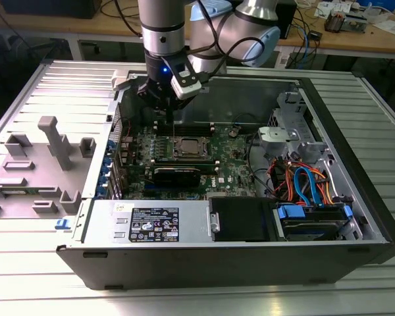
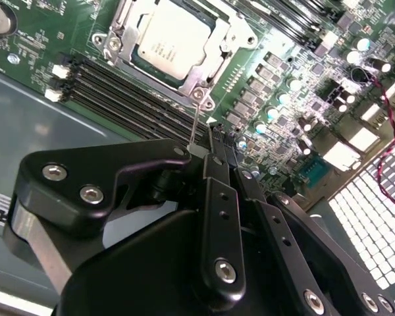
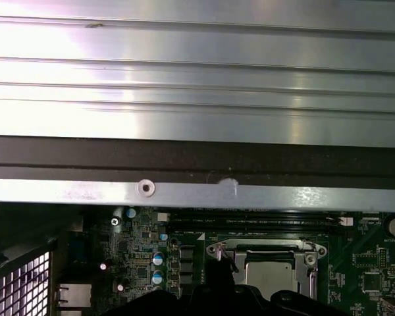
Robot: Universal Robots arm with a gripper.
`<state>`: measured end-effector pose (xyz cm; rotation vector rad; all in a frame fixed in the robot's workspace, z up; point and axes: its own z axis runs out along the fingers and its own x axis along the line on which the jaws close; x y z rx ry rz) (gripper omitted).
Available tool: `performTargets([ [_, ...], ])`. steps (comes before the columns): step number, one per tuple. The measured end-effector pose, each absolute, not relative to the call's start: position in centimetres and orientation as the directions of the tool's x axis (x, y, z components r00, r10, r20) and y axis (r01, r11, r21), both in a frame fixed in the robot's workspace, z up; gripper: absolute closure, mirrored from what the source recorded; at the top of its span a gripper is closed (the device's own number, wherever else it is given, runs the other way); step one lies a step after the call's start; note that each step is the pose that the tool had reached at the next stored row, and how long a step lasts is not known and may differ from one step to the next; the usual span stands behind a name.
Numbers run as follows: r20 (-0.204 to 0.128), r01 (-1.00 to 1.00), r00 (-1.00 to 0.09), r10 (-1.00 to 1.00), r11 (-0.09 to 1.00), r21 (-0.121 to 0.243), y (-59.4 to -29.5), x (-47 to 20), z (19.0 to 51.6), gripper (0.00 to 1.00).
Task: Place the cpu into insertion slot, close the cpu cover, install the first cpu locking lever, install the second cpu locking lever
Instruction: 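Install the first cpu locking lever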
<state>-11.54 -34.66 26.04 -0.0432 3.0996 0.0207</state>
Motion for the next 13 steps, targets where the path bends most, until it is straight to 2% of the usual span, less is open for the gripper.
performTargets([
  [13,-0.041,-0.028,-0.999,-0.028,1.000,0.013,-34.7,-9.2,26.0,0.89],
])
